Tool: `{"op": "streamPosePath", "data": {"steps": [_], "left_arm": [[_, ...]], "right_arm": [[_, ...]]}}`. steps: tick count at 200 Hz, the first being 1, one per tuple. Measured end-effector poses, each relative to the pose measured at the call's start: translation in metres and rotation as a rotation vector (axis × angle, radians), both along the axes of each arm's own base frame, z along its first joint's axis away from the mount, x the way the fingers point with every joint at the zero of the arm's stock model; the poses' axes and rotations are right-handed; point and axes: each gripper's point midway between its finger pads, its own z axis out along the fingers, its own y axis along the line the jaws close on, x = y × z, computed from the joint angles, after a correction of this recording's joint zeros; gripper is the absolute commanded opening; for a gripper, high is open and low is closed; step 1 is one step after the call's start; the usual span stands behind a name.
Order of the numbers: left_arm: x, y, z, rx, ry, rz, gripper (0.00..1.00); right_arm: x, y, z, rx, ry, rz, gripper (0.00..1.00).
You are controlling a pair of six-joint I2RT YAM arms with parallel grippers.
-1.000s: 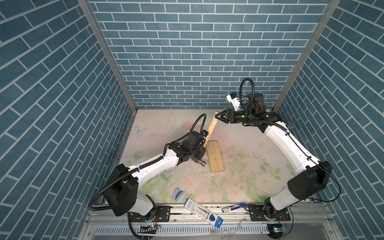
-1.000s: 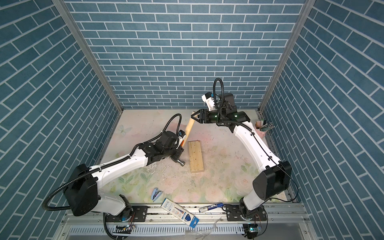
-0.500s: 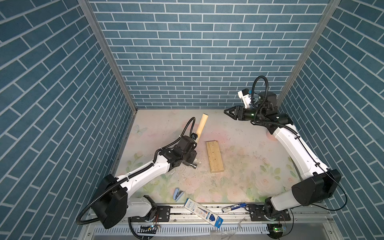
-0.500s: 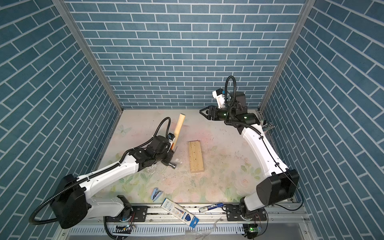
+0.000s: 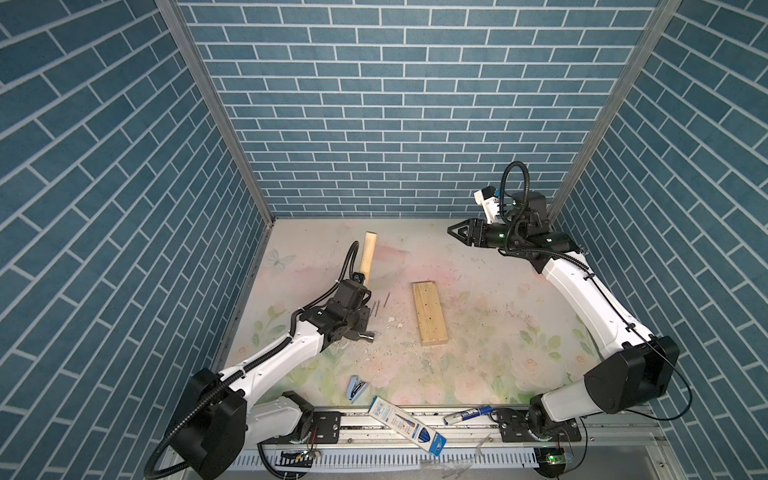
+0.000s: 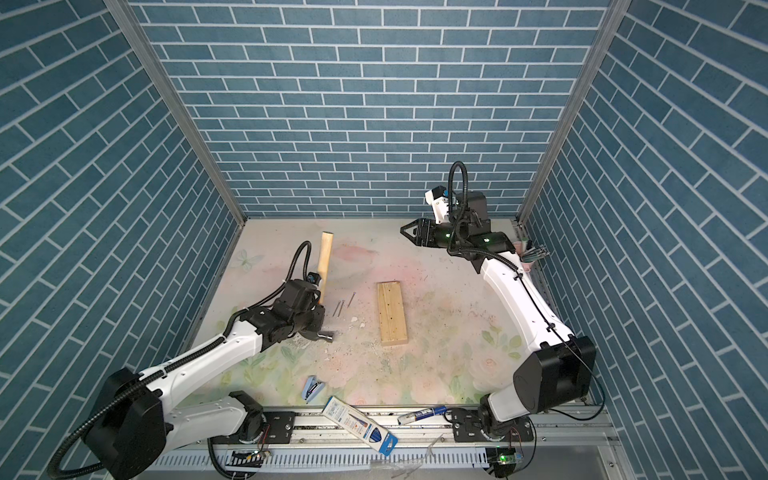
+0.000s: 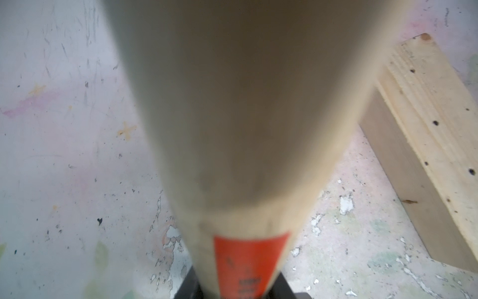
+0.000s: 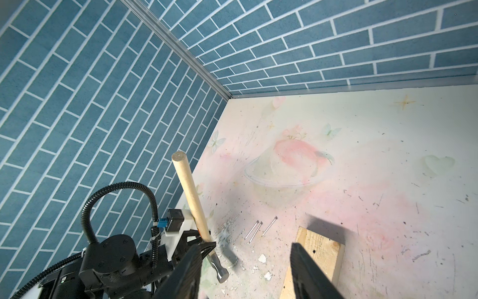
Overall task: Use a claw hammer to pull out a nail
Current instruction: Place the hammer at the center of the board.
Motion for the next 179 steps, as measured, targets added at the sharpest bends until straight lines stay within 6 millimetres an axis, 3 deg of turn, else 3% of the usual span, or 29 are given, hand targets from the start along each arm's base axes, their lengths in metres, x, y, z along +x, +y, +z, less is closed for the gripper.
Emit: {"op": "streamPosePath", "data": {"steps": [97, 179], "left_arm": [[0.002, 0.014, -0.025, -0.004, 0.084, 0.068, 0.00], [0.008, 0.013, -0.032, -0.006, 0.087, 0.082, 0.00]], "right_arm": [[-0.002, -0.003, -0.014, 0.003, 0.028, -0.019, 0.55], [-0.001, -0.004, -0.014, 0.006, 0.027, -0.022, 0.55]]}}
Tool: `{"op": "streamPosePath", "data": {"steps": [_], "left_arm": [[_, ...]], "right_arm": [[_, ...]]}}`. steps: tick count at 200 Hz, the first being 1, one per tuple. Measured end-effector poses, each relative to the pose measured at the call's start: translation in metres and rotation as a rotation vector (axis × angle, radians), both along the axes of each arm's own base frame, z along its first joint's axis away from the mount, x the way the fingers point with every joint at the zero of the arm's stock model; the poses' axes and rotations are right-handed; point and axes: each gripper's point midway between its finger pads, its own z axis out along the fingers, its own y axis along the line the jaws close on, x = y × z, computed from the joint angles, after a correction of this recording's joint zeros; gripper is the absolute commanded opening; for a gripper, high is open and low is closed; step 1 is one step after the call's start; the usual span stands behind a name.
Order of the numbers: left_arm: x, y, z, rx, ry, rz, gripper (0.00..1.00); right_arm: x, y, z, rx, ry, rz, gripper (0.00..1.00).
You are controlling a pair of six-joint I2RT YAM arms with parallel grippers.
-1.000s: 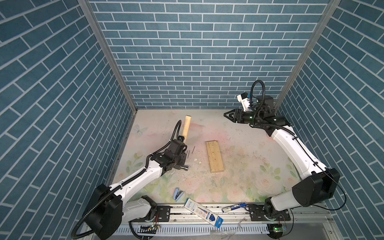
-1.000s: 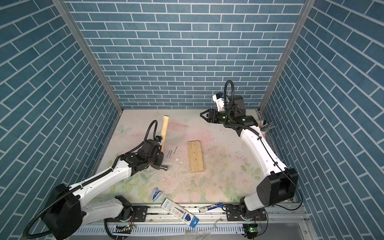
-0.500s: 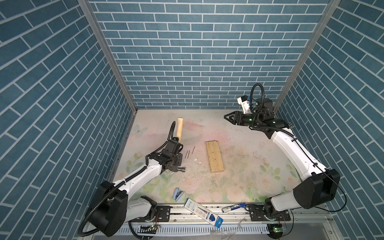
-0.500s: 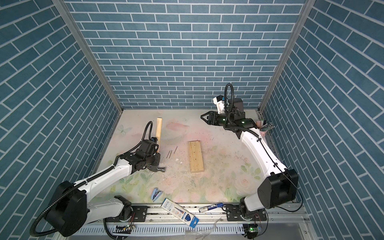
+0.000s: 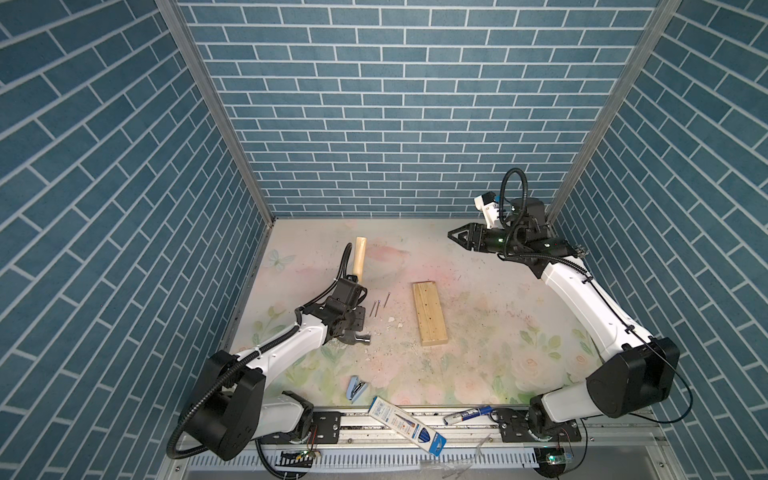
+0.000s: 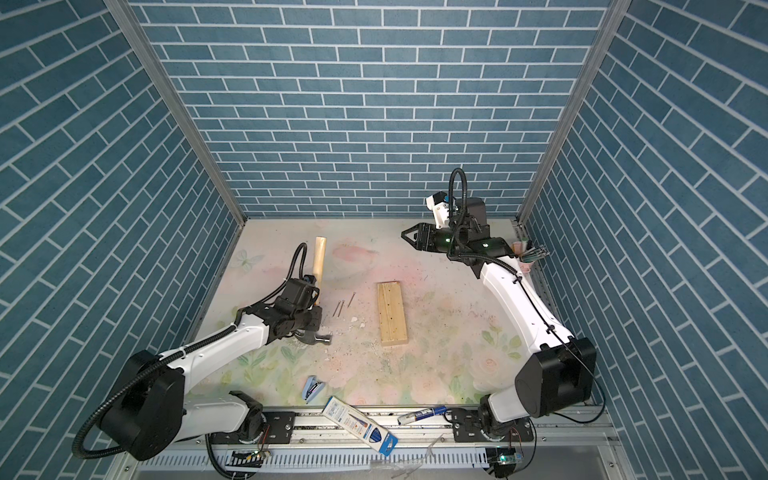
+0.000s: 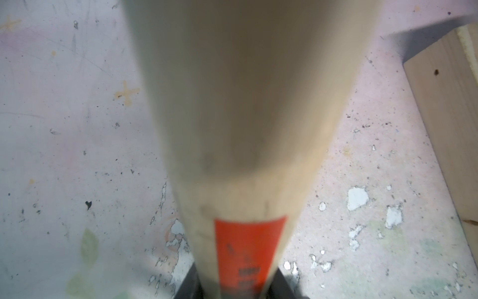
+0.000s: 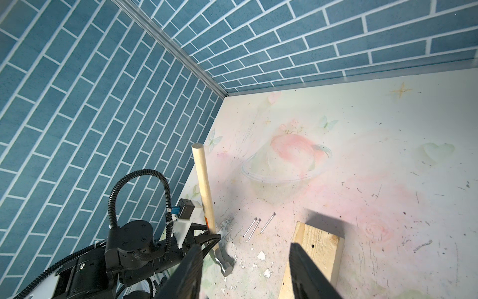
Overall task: Use a claw hammer to pull out a nail
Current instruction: Place the hammer at the center of the board.
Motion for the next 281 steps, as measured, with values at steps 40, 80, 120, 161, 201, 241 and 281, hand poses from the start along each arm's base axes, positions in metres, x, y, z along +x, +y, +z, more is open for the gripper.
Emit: {"op": "streamPosePath", "data": {"steps": [40, 80, 120, 161, 201, 241, 281], "left_arm": [[0.004, 0.001, -0.005, -0.004, 0.001, 0.017, 0.00], [0.009, 0.002, -0.011, -0.006, 0.007, 0.035, 0.00], [0.010, 0.004, -0.018, -0.010, 0.026, 0.055, 0.00], [0.010, 0.006, -0.024, -0.014, 0.045, 0.073, 0.00], [0.010, 0.008, -0.029, -0.013, 0.060, 0.082, 0.00], [0.009, 0.008, -0.033, -0.013, 0.073, 0.084, 0.00], [0.010, 0.008, -0.036, -0.012, 0.080, 0.087, 0.00]], "right_arm": [[0.000, -0.001, -0.007, -0.004, 0.009, -0.002, 0.55], [0.000, -0.002, -0.017, -0.015, 0.027, -0.010, 0.55], [-0.001, -0.003, -0.023, -0.021, 0.037, -0.014, 0.55], [-0.001, -0.003, -0.022, -0.021, 0.033, -0.015, 0.55], [0.000, -0.003, -0.022, -0.021, 0.031, -0.017, 0.55], [0.000, -0.003, -0.025, -0.021, 0.032, -0.017, 0.55], [0.000, -0.003, -0.027, -0.019, 0.034, -0.018, 0.54]]}}
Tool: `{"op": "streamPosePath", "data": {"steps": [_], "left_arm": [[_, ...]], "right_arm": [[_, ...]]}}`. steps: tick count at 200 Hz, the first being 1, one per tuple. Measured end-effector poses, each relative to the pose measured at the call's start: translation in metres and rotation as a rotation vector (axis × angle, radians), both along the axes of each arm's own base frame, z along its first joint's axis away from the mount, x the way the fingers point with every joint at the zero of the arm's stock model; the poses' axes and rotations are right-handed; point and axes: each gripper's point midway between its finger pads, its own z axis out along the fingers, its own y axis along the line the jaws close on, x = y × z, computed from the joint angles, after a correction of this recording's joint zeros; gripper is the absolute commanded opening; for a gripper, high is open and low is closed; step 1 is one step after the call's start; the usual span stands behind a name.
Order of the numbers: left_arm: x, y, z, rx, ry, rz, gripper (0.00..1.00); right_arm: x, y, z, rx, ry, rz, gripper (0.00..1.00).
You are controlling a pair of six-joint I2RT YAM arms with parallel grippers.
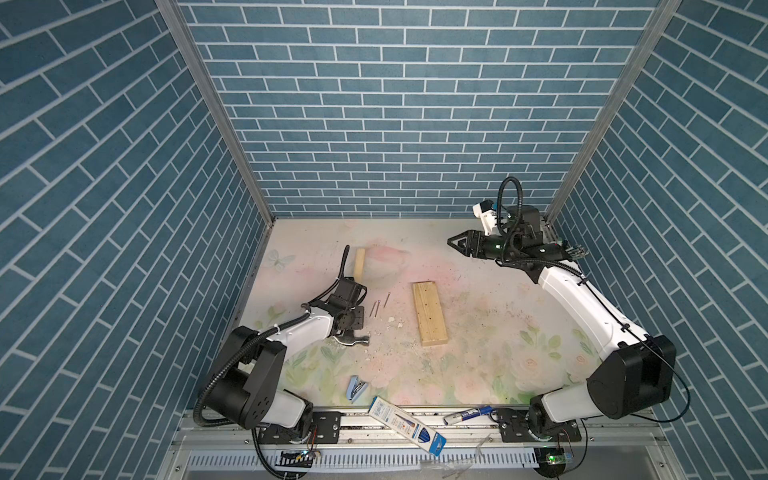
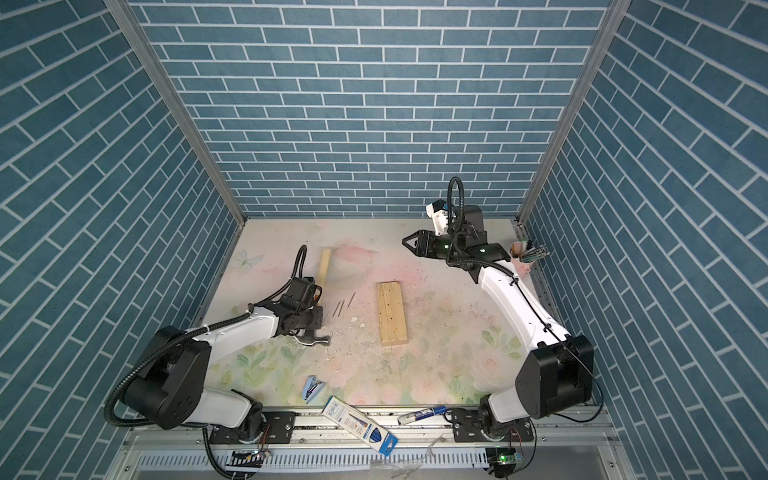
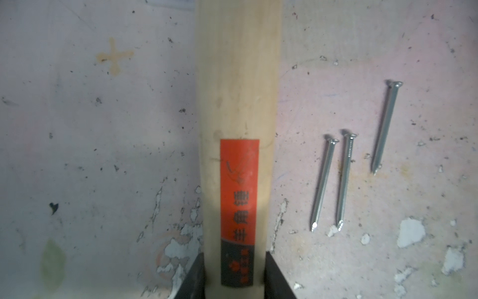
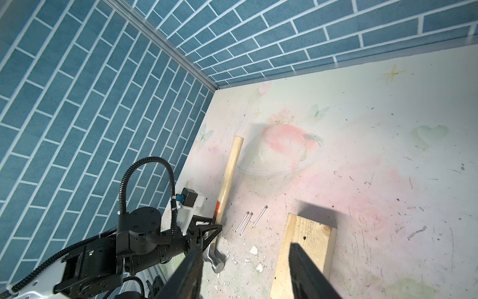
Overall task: Use a claw hammer to pull out a nail
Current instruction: Place the hammer at the center of the board.
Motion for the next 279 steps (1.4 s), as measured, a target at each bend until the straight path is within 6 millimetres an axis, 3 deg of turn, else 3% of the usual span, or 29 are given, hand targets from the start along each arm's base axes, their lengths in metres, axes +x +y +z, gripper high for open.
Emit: {"op": "streamPosePath", "data": {"steps": [147, 209, 238, 279], "left_arm": [[0.000, 0.000, -0.010, -0.002, 0.025, 0.006, 0.00], [0.000, 0.000, -0.012, 0.000, 0.029, 0.007, 0.16], [0.000, 0.000, -0.012, -0.002, 0.029, 0.009, 0.34], [0.001, 0.001, -0.012, -0.006, 0.029, 0.022, 0.49]], "right_arm": [[0.001, 0.000, -0.001, 0.009, 0.005, -0.006, 0.55], [0.000, 0.000, -0.007, 0.006, 0.013, -0.006, 0.55], [0.000, 0.000, -0.009, 0.005, 0.016, -0.006, 0.54], [0.000, 0.000, -0.008, 0.006, 0.014, -0.006, 0.55]]}}
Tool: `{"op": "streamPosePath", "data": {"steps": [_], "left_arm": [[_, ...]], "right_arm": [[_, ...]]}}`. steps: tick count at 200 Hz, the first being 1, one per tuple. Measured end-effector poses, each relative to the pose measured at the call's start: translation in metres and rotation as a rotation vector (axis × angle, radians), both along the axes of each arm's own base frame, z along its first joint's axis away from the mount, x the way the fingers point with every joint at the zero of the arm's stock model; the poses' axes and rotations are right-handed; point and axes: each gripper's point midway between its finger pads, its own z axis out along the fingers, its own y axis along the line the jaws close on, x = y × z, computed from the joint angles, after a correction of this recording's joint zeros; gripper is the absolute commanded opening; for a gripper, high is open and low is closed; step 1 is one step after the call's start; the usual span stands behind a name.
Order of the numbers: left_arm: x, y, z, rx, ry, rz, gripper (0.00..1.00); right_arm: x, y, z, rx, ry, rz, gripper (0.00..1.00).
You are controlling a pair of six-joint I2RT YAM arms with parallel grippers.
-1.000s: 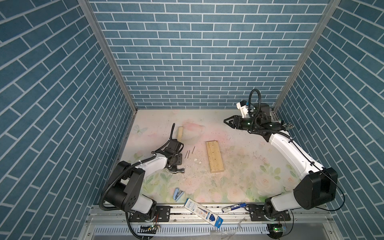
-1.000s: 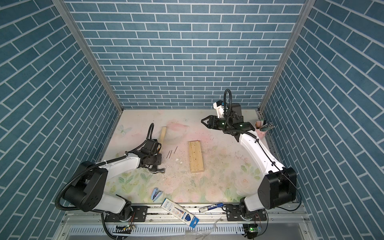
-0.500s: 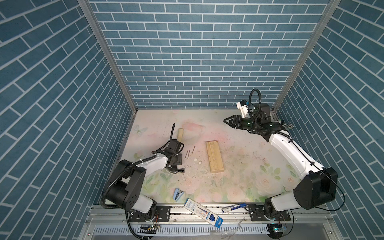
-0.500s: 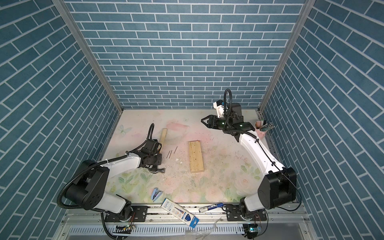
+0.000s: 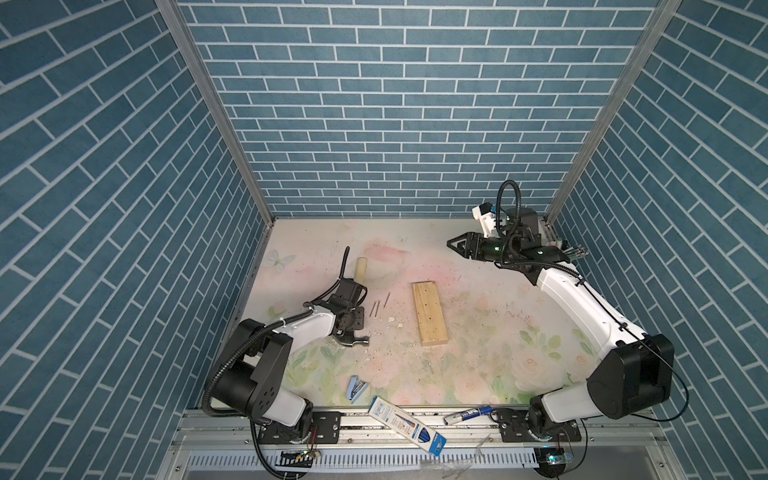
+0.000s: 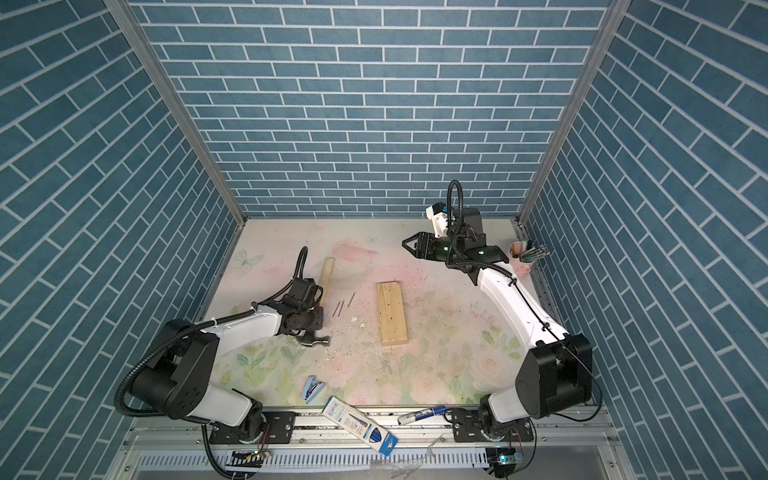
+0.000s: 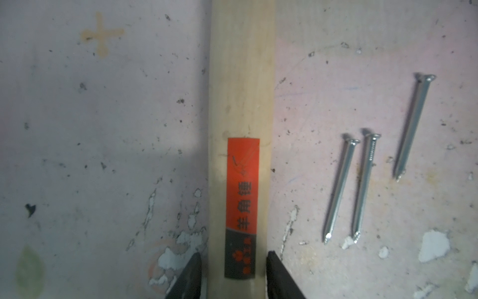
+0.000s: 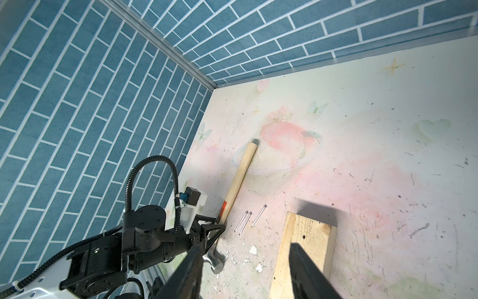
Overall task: Use a claw hammer to pull out a nail
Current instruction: Place the hammer at the center of the board.
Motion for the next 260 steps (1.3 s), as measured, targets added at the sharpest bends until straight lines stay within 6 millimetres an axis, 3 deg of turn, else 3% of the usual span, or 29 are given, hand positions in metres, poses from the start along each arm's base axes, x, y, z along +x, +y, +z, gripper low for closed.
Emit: {"op": "streamPosePath", "data": {"steps": [34, 70, 126, 159, 198, 208, 260], "left_arm": [[0.003, -0.002, 0.005, -0.008, -0.012, 0.002, 0.53], [0.013, -0.006, 0.026, -0.031, -0.065, 0.002, 0.62], [0.040, -0.012, 0.090, -0.100, -0.209, 0.001, 0.88], [0.054, -0.011, 0.121, -0.136, -0.279, 0.013, 0.90], [0.063, -0.002, 0.131, -0.148, -0.301, 0.048, 0.95], [0.064, 0.002, 0.131, -0.149, -0.301, 0.058, 0.99], [0.072, 0.021, 0.138, -0.171, -0.344, 0.124, 0.99]], "right_arm": [[0.000, 0.000, 0.000, 0.000, 0.000, 0.000, 0.56], [0.000, -0.001, 0.000, -0.001, 0.001, -0.002, 0.56], [0.005, -0.016, -0.021, -0.020, 0.043, -0.043, 0.59], [0.010, -0.032, -0.038, -0.046, 0.074, -0.098, 0.64], [0.018, -0.053, -0.056, -0.096, 0.093, -0.174, 0.82], [0.019, -0.059, -0.062, -0.112, 0.096, -0.192, 0.83], [0.021, -0.098, -0.108, -0.215, 0.132, -0.316, 0.83]]}}
